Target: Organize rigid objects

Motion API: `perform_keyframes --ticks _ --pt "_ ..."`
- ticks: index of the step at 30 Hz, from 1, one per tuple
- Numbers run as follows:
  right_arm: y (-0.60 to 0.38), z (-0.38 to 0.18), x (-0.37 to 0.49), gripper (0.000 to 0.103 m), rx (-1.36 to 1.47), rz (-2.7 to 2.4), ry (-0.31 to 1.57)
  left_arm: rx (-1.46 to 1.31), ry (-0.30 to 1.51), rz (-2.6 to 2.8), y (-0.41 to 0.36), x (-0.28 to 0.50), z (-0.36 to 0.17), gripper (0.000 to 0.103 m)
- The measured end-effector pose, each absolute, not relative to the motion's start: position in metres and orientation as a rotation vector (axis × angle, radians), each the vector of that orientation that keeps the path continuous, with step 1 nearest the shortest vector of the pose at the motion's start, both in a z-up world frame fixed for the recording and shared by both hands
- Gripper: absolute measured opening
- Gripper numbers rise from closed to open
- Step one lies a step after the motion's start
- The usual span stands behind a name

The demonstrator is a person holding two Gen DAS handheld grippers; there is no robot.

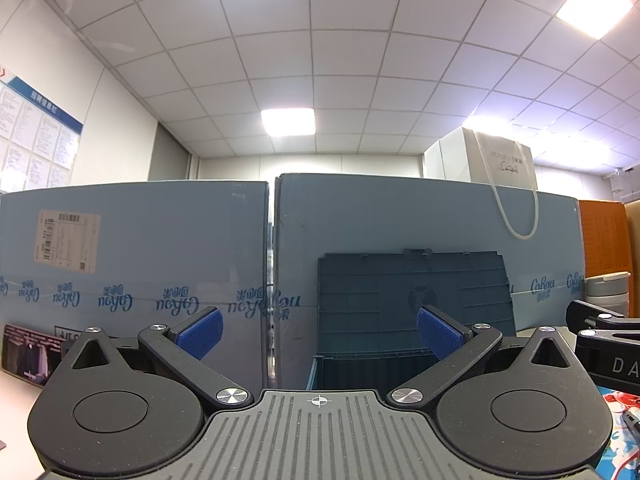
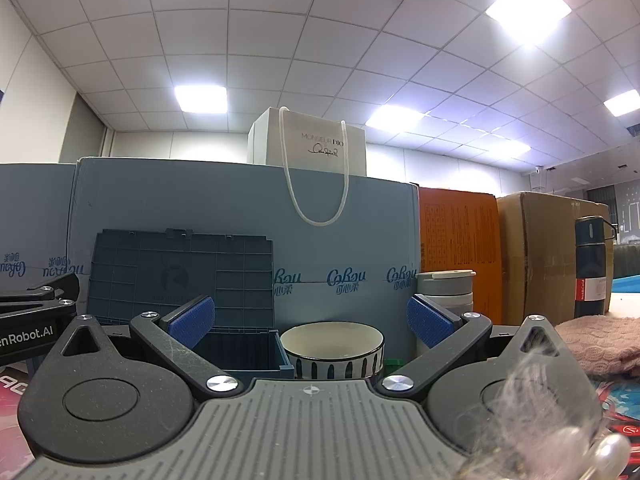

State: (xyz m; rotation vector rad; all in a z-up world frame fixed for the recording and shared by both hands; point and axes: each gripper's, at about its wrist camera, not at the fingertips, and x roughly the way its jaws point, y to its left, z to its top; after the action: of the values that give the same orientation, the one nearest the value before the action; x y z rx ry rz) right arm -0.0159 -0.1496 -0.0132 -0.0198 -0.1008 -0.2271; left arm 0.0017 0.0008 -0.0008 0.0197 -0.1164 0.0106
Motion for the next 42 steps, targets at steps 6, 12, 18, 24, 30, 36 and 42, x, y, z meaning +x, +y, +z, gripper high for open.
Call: perform_keyframes --ticks 6,12,18,24,30,36,42 --pt "-0.1494 -0.0139 -0.0135 0.103 -0.019 -0.227 -0.099 0.020 -0.114 0.011 -0.0003 0.0027 -0.0009 0.103" --pt "-0.1497 -0.0138 -0.0133 0.103 -0.018 -0.228 -0.098 0.020 -0.114 0.011 -0.0002 0.0028 -0.0009 0.103" --pt "-0.1495 -0.0139 -0.0129 0.103 -0.017 -0.228 -0.097 0.020 -0.114 0.011 0.0000 0.0027 -0.0009 0.103" --pt "-0.1494 -0.0140 -0.0124 0.103 -0.016 -0.227 -0.095 0.019 -0.112 0.013 -0.0002 0.0031 -0.0004 0.103" --pt "-0.1501 -0.0155 -0.0102 0.103 -0.015 -0.228 -0.095 0.018 -0.112 0.012 0.0000 0.0032 -0.0005 0.103" --pt "-0.1494 -0.0144 -0.0118 0.103 -0.015 -0.228 -0.093 0.019 -0.112 0.012 -0.0001 0.0032 -0.0005 0.103" --pt "-0.1493 -0.0134 -0.0118 0.103 -0.014 -0.228 -0.092 0.019 -0.112 0.012 -0.0001 0.0031 -0.0005 0.103"
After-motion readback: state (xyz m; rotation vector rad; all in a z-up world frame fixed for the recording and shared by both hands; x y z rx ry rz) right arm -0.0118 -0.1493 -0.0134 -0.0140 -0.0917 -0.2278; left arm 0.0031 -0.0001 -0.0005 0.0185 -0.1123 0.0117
